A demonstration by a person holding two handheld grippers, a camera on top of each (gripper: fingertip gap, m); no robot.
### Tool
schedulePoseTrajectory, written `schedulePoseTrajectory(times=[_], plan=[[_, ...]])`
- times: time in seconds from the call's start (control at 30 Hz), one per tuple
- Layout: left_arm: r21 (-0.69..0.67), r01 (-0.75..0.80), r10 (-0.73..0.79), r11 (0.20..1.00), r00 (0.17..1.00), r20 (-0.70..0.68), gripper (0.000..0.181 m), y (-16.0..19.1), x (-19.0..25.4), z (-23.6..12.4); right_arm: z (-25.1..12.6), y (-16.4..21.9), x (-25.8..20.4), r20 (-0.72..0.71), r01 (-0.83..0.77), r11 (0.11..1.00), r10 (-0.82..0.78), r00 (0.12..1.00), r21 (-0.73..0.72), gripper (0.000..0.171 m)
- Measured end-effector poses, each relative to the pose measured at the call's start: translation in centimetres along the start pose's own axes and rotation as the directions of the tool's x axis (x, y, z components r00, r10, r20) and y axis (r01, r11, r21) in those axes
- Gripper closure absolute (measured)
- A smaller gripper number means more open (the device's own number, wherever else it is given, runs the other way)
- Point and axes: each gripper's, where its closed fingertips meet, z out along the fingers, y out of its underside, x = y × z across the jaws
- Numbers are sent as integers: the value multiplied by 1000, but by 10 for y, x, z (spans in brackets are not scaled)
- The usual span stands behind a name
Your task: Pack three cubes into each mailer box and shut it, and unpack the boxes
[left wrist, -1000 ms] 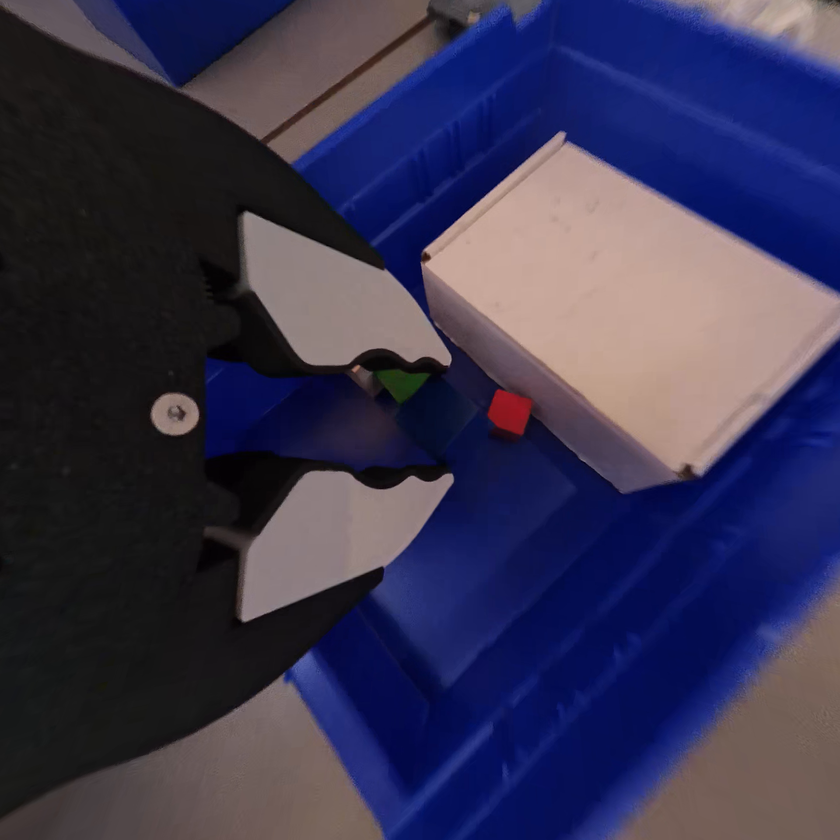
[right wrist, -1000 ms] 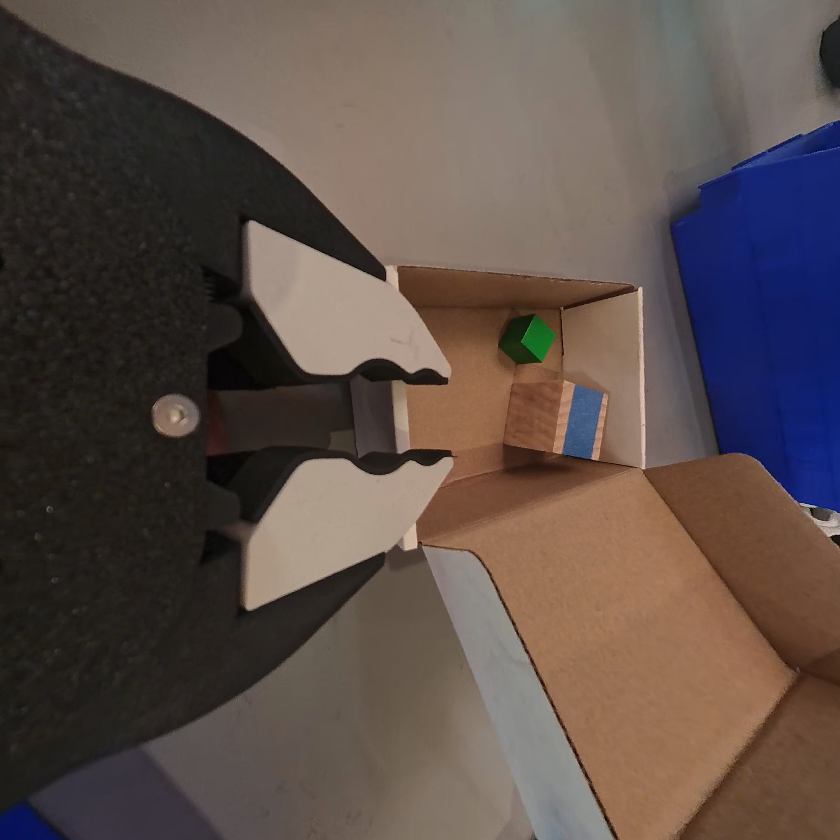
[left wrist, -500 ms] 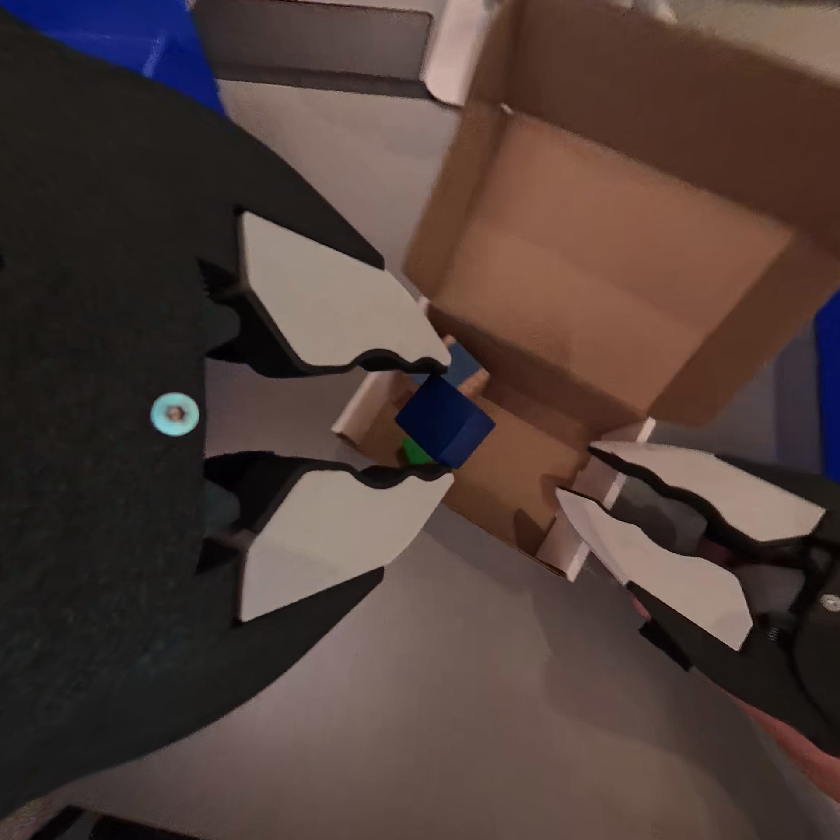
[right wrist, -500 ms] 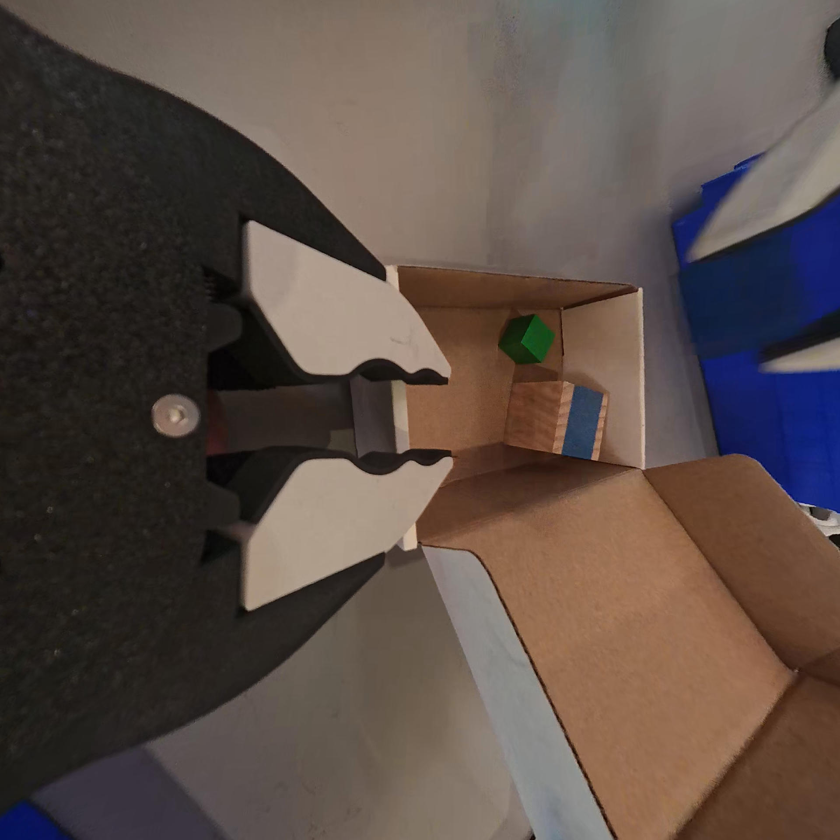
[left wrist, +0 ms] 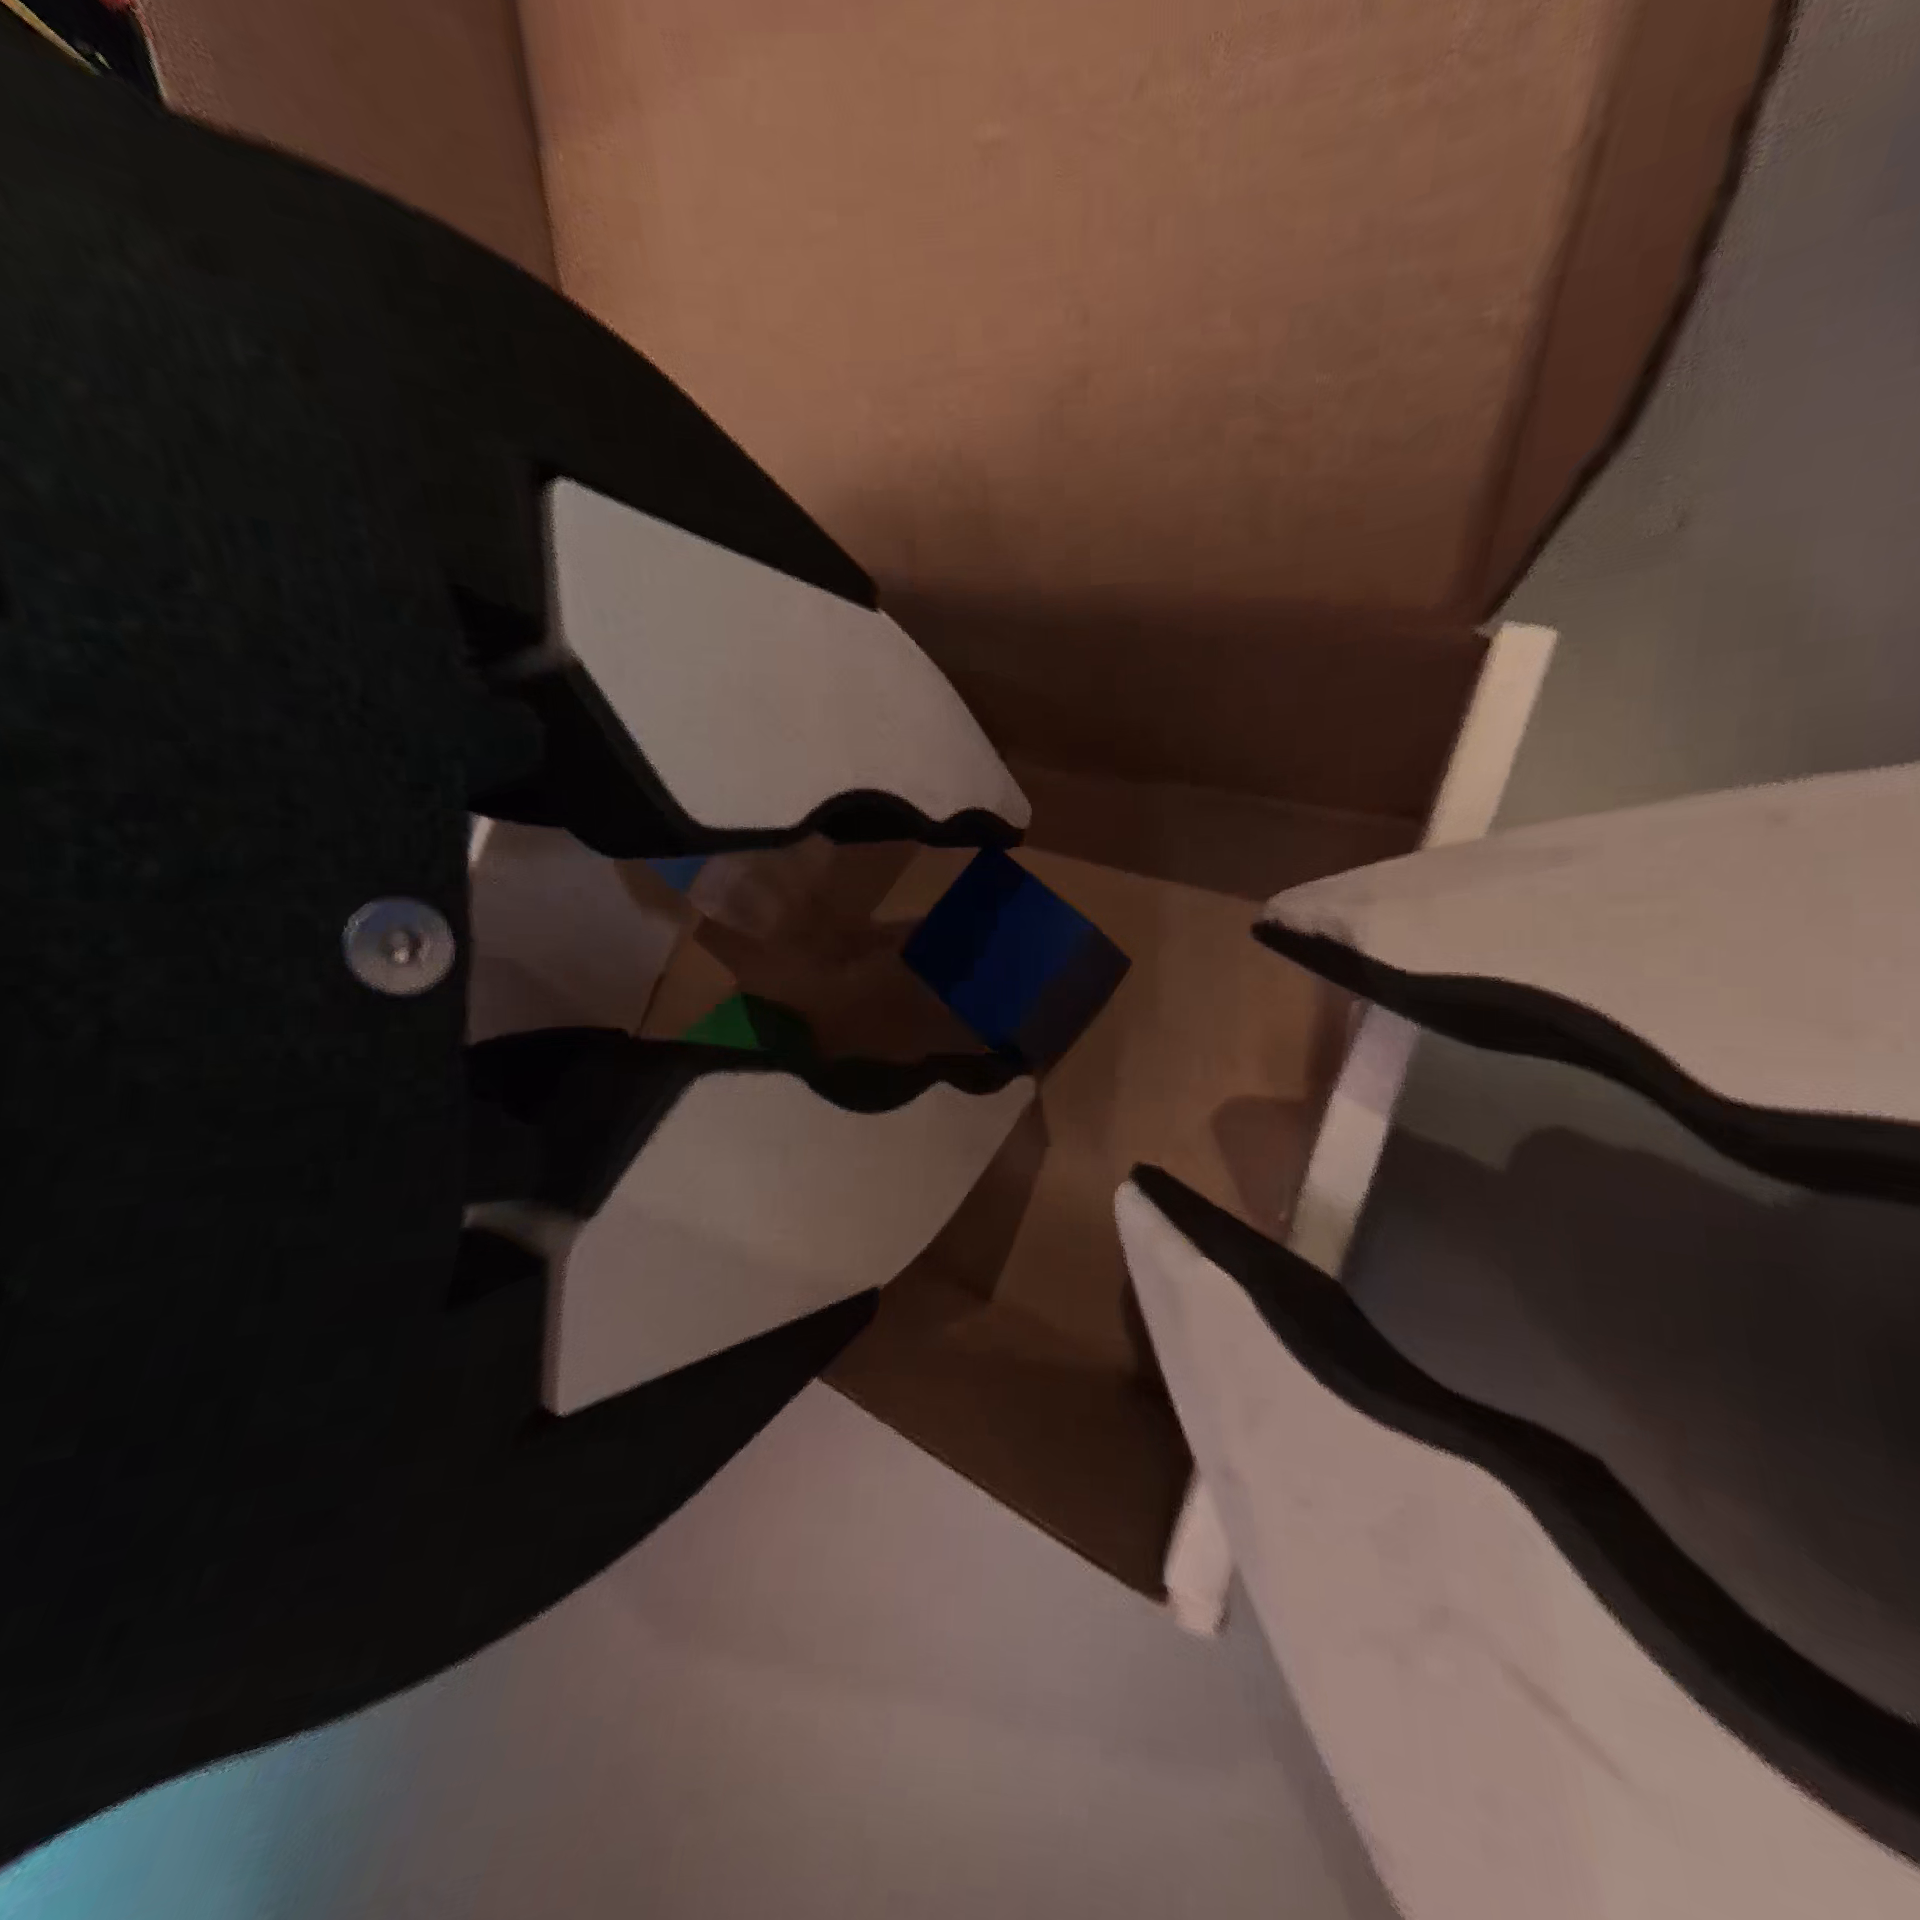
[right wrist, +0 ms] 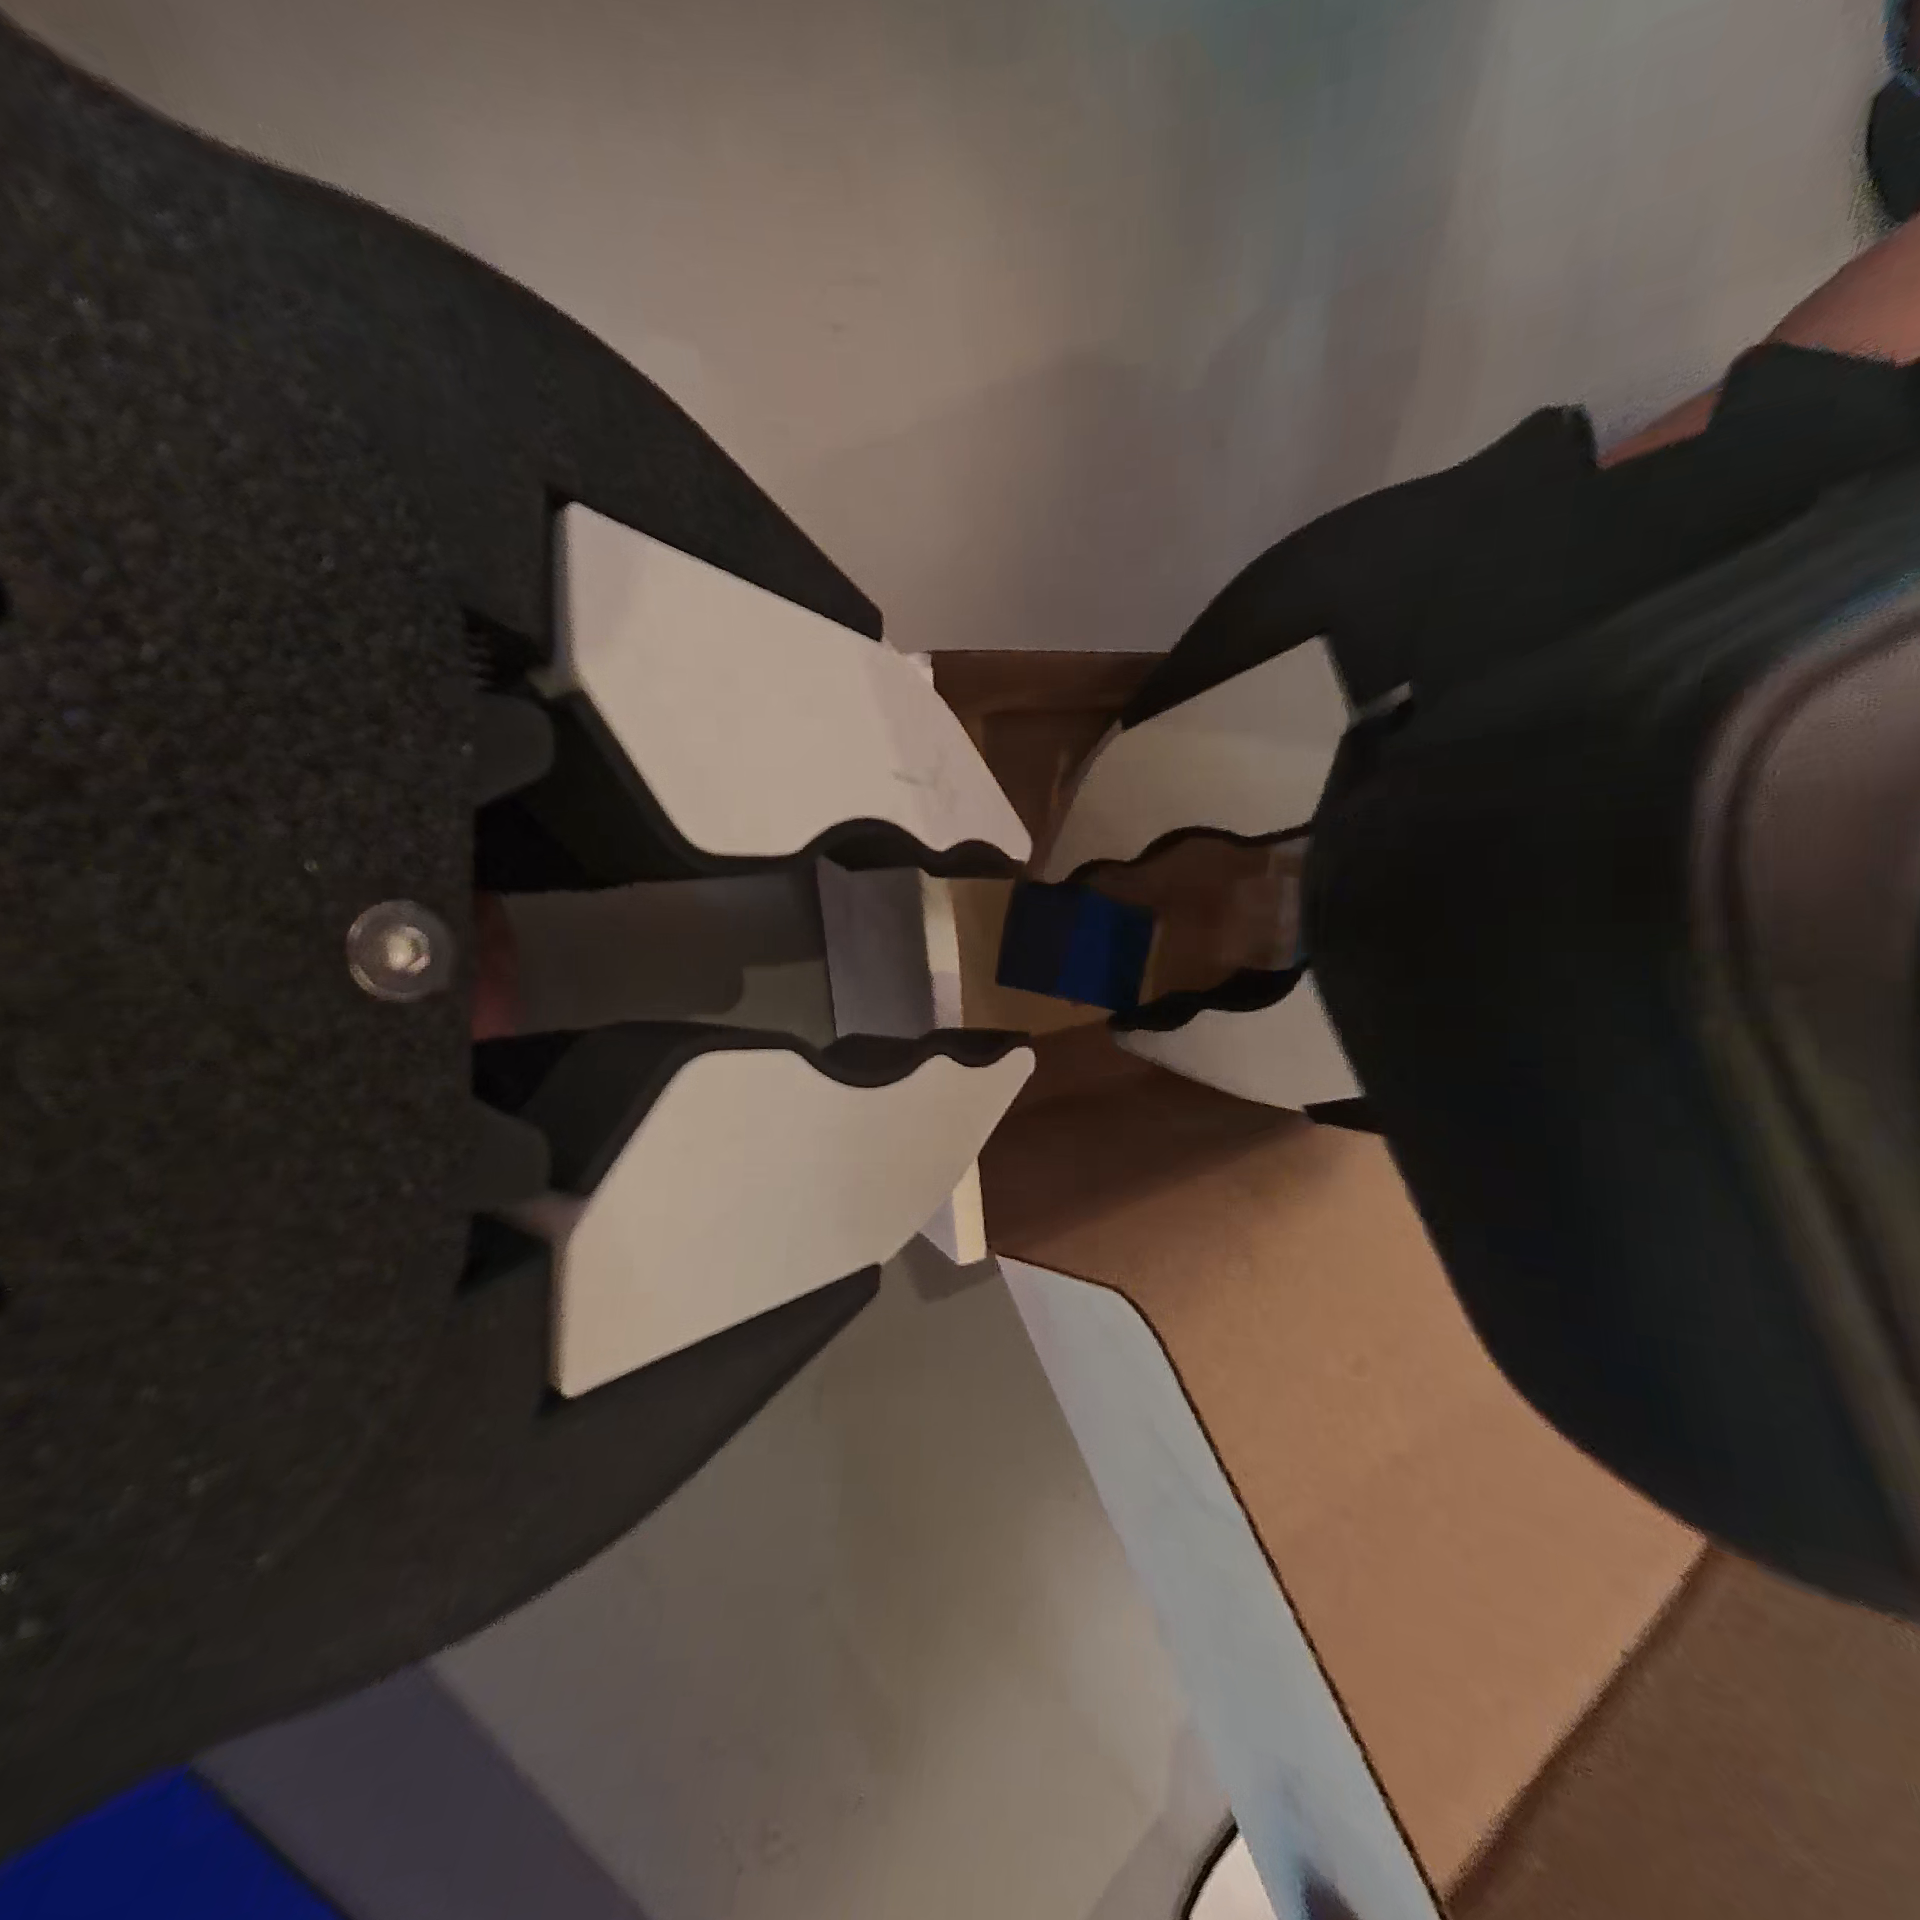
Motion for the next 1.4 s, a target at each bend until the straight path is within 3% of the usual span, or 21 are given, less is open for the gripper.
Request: schedulePoseTrajectory(times=[0.17,0.27,0.33,0.47,0.53,0.6,0.7,0.8,0.87,1.23,1.4], plan=[[50,111,-110,993,994,-6,142,-5,0,-1,0,0,1,12,-17,1000,17,1000,0,143],[179,234,-239,956,971,6,126,-8,-9,-20,0,0,1,12,-19,1000,19,1000,3,143],[340,347,-355,874,934,-40,125,-11,-16,-49,-3,-1,2,6,-26,1000,25,1000,15,142],[602,535,-550,593,815,-183,124,9,-39,-115,-23,-19,10,-48,-45,995,49,998,88,141],[655,574,-627,491,755,-192,125,32,-56,-135,-35,-34,23,-109,-87,985,104,989,152,139],[654,611,-694,446,697,-177,120,54,-71,-134,-43,-45,38,-162,-133,973,165,973,190,130],[603,681,-709,415,658,-255,110,58,-82,-107,-32,-43,46,-171,-165,976,187,967,139,124],[548,728,-663,412,652,-367,113,39,-78,-80,-23,-42,45,-196,-144,985,160,967,95,123],[544,726,-663,421,655,-361,118,35,-75,-72,-21,-41,38,-195,-130,989,142,970,73,123],[549,676,-641,492,707,-298,126,55,-13,-79,-16,-9,-1,-158,-113,993,105,982,-38,125],[532,675,-638,512,713,-290,117,72,19,-80,-28,1,-7,-160,-106,992,94,983,-69,121]])
